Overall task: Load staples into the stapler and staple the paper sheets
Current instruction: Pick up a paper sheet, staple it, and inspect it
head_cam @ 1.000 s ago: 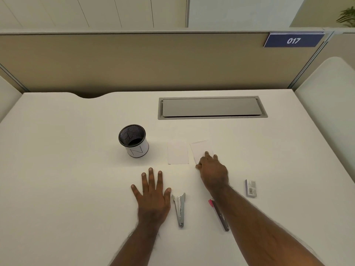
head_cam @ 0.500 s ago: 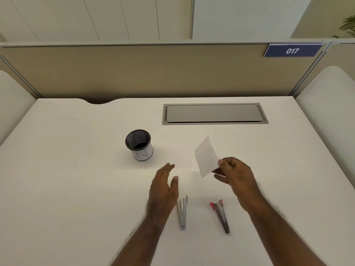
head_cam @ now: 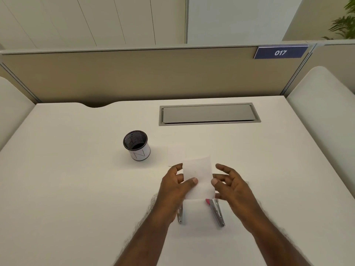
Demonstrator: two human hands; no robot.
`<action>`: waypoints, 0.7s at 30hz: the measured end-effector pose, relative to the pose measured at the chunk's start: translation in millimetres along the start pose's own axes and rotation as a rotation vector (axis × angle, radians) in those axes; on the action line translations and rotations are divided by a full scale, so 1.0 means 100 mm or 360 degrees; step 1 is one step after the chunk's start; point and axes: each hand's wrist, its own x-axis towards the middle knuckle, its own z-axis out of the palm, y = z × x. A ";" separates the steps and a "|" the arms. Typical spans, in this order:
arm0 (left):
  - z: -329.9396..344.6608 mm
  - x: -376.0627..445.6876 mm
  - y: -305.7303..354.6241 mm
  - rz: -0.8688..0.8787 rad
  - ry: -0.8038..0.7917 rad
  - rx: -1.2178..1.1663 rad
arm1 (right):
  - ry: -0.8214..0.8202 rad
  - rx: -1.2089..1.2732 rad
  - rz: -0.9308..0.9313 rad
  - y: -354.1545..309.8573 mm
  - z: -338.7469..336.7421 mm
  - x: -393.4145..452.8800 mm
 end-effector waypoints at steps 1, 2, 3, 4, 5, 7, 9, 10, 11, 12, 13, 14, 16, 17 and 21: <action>0.00 -0.01 0.00 -0.0011 -0.0036 0.0047 | -0.0014 -0.0058 0.0002 -0.03 -0.02 0.01; 0.00 -0.01 0.00 -0.0024 -0.0065 0.0088 | -0.0023 -0.0096 0.0017 -0.05 -0.03 0.02; 0.01 -0.02 0.00 -0.0032 -0.0083 0.0125 | -0.0029 -0.0115 0.0030 -0.06 -0.03 0.03; 0.02 -0.03 0.00 -0.0035 -0.0097 0.0154 | -0.0027 -0.0135 0.0039 -0.07 -0.03 0.03; 0.03 -0.03 0.00 -0.0039 -0.0110 0.0164 | -0.0016 -0.0157 0.0034 -0.06 -0.02 0.04; 0.03 -0.03 0.01 -0.0077 -0.0134 0.0134 | 0.0030 -0.0187 0.0000 -0.06 -0.01 0.04; 0.01 -0.04 0.04 -0.0185 -0.0152 0.0025 | 0.0073 -0.0226 -0.0034 -0.03 -0.01 0.06; -0.02 -0.04 0.05 -0.0259 -0.0169 -0.0062 | 0.0097 -0.0257 -0.0039 -0.02 -0.02 0.07; -0.04 -0.04 0.05 -0.0330 -0.0203 -0.0173 | 0.0124 -0.0301 -0.0042 0.00 -0.03 0.08; -0.07 -0.04 0.05 -0.0384 -0.0249 -0.0285 | 0.0146 -0.0351 -0.0051 0.02 -0.04 0.10; -0.09 -0.04 0.06 -0.0414 -0.0287 -0.0367 | 0.0151 -0.0393 -0.0073 0.04 -0.05 0.11; -0.09 -0.04 0.06 -0.0423 -0.0306 -0.0402 | 0.0142 -0.0427 -0.0108 0.04 -0.06 0.11; -0.08 -0.03 0.06 -0.0385 -0.0280 -0.0339 | 0.0108 -0.0481 -0.0186 0.03 -0.06 0.12; -0.07 -0.02 0.05 -0.0347 -0.0256 -0.0261 | 0.0091 -0.0501 -0.0216 0.03 -0.06 0.12; -0.07 -0.01 0.05 -0.0207 -0.0231 0.0026 | 0.0026 -0.0561 -0.0212 -0.03 -0.09 0.14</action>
